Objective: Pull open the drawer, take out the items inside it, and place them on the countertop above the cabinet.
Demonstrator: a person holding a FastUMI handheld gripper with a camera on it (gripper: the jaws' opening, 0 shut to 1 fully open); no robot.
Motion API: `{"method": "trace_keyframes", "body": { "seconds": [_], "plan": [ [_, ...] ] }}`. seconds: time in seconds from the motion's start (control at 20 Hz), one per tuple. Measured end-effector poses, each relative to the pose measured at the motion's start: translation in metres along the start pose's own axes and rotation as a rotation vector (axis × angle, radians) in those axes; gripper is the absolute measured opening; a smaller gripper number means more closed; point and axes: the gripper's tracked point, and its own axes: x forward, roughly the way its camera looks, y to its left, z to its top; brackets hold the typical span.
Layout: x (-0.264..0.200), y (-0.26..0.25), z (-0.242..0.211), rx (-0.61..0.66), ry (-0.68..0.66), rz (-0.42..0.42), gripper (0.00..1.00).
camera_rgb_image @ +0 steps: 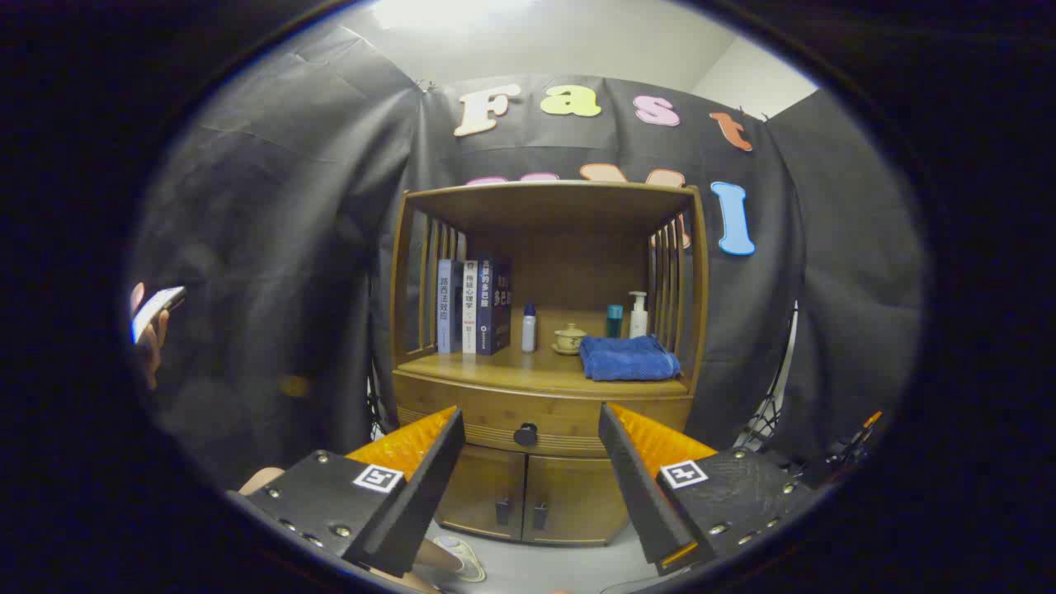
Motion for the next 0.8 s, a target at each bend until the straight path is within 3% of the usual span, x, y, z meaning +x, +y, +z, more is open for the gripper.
{"method": "trace_keyframes", "body": {
  "seconds": [0.8],
  "plan": [
    [0.0075, 0.0083, -0.0056, -0.010, 0.009, 0.025, 0.98]
  ]
}}
